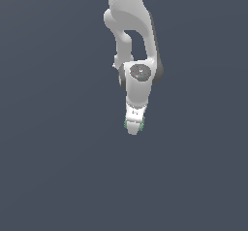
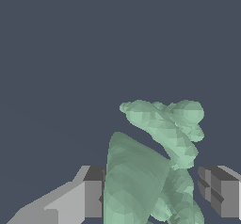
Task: Pick up the object and move it to a goal position.
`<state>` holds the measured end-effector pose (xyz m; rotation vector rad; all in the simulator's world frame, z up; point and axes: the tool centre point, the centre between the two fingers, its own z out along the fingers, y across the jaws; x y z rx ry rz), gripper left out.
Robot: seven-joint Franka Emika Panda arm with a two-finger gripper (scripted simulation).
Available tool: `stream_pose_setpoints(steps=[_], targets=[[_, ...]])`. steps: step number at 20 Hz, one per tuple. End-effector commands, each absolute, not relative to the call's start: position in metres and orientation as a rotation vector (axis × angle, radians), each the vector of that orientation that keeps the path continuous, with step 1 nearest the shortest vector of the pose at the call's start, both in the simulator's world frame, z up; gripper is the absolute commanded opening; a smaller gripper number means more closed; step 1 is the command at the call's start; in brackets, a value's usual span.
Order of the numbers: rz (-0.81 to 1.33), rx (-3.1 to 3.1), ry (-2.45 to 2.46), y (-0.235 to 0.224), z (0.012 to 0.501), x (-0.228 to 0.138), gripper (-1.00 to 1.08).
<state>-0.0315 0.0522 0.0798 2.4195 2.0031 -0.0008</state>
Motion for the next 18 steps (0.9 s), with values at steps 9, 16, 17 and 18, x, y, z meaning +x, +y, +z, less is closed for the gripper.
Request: stream_pose_setpoints(steps=[9, 16, 17, 18], targets=[[-0.002, 2.417, 2.003, 0.086, 0.120, -0.065, -1.00], [-0.003, 2.417, 2.003, 0.111, 0.149, -0.088, -1.00], [-0.002, 2.418, 2.004, 0.113, 0.152, -0.090, -1.00], [-0.002, 2.418, 2.004, 0.115, 0.154, -0.092, -1.00]])
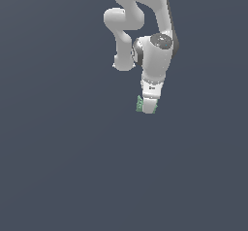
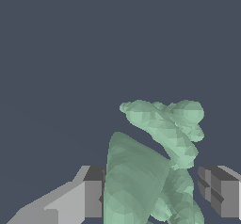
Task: Pick up the object and move it to a goal position.
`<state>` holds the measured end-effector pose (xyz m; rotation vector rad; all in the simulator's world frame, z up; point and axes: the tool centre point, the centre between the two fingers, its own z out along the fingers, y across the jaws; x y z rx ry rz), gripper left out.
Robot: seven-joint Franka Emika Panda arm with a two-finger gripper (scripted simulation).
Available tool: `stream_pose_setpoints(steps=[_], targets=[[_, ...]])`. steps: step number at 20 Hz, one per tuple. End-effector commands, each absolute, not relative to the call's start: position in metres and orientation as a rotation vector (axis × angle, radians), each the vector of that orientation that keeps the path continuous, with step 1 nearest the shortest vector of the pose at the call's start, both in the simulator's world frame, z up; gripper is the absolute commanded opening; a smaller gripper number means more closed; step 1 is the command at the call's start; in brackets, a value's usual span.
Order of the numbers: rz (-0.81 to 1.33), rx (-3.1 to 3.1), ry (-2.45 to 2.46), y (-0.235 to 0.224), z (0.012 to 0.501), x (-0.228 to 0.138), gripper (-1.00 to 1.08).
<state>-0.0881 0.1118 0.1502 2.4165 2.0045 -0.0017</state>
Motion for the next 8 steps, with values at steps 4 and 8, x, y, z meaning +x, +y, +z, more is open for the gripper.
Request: stream_pose_setpoints(steps=[4, 8], targets=[[-0.001, 2.418, 2.004, 0.1202, 0.1605, -0.0955, -1.00], [0.000, 2.419, 2.004, 0.1207, 0.1611, -0.0948, -1.00]])
